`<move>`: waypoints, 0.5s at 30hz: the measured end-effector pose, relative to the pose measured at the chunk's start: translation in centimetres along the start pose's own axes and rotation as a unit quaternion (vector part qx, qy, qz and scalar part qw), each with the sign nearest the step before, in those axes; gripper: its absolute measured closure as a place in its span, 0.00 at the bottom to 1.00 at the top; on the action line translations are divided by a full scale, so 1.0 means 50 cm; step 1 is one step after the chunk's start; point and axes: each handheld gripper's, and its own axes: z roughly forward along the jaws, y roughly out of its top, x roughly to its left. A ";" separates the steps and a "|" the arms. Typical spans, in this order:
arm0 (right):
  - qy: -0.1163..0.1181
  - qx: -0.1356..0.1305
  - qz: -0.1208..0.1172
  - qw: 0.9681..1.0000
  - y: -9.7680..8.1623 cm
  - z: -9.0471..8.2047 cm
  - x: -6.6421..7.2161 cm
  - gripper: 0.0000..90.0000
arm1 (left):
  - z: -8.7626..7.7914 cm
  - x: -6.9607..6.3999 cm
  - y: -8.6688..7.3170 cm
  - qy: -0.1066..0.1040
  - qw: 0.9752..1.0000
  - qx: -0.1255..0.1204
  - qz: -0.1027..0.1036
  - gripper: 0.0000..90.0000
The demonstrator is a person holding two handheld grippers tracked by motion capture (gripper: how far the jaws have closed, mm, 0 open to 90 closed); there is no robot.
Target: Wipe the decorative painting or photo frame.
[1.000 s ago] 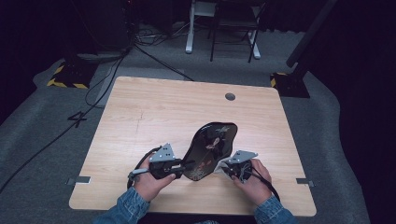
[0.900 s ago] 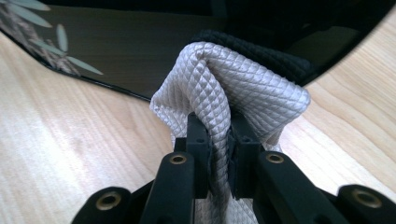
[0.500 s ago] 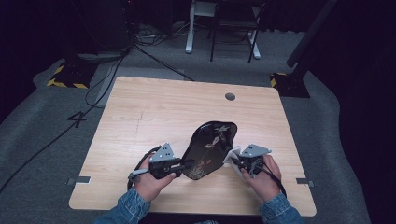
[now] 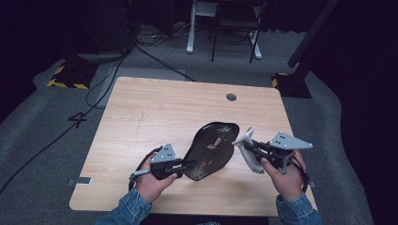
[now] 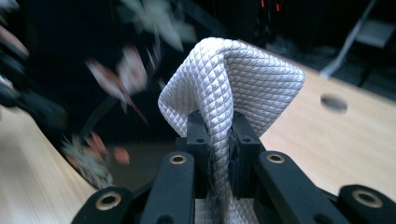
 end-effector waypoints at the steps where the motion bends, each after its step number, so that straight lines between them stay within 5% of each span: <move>1: 0.004 -0.010 -0.001 1.000 0.015 -0.004 0.002 0.91 | 0.000 0.000 0.000 0.000 1.000 0.000 0.000 0.89; 5: 0.037 -0.055 -0.009 0.998 0.086 -0.005 0.021 0.91 | 0.000 0.001 -0.001 -0.001 1.000 -0.001 -0.001 0.89; 11: 0.076 -0.081 -0.009 0.994 0.135 0.016 0.042 0.90 | 0.000 0.001 -0.001 -0.002 1.000 -0.001 -0.001 0.89; 15: 0.082 -0.092 -0.011 0.992 0.156 0.033 0.054 0.90 | 0.000 0.002 -0.001 -0.004 1.000 -0.001 0.000 0.89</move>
